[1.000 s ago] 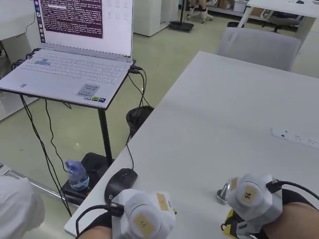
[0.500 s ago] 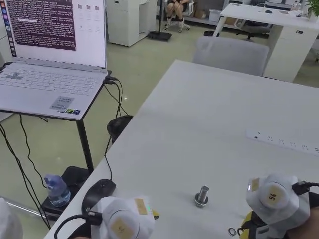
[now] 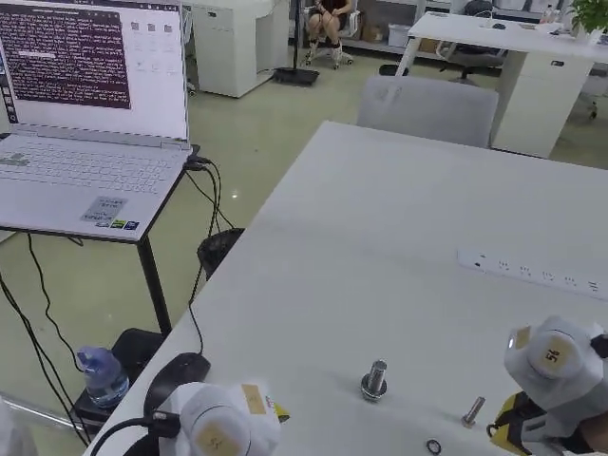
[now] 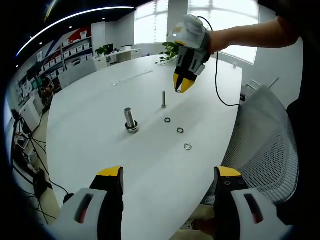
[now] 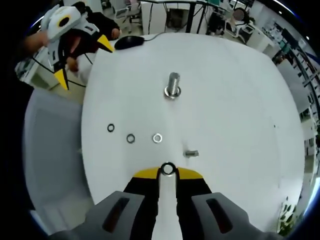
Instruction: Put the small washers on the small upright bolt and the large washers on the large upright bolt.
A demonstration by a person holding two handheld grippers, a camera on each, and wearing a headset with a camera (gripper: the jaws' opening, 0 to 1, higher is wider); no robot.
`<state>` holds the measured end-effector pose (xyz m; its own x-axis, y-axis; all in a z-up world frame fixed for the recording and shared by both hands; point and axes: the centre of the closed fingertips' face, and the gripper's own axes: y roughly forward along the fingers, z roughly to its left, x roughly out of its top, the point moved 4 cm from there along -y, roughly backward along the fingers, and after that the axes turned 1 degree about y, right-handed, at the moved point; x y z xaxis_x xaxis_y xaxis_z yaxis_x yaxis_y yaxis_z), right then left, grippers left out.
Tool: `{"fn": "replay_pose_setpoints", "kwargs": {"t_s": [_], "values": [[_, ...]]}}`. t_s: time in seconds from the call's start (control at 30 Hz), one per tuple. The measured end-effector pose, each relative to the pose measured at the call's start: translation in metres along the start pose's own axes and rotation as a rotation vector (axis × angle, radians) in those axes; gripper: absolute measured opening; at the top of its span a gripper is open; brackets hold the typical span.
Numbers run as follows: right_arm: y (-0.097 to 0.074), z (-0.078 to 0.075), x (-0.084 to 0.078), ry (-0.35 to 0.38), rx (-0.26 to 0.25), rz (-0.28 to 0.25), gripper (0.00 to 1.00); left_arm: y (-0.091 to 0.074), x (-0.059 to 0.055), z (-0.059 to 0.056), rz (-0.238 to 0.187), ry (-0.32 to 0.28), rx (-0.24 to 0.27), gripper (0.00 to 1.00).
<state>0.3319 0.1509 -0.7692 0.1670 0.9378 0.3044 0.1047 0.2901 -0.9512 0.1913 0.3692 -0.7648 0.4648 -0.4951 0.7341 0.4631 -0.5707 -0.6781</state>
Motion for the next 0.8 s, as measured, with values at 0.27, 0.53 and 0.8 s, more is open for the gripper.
{"fn": "replay_pose_setpoints", "kwargs": {"t_s": [0.27, 0.53, 0.8], "values": [[-0.001, -0.023, 0.005, 0.024, -0.029, -0.02, 0.12, 0.004, 0.001, 0.004, 0.002, -0.012, 0.0, 0.77], [0.005, -0.033, 0.013, 0.011, -0.038, -0.02, 0.12, 0.008, 0.003, 0.008, 0.005, -0.016, -0.004, 0.78], [0.012, -0.036, 0.016, 0.002, -0.034, -0.005, 0.12, 0.01, 0.007, 0.009, -0.005, -0.012, -0.01, 0.81]]}}
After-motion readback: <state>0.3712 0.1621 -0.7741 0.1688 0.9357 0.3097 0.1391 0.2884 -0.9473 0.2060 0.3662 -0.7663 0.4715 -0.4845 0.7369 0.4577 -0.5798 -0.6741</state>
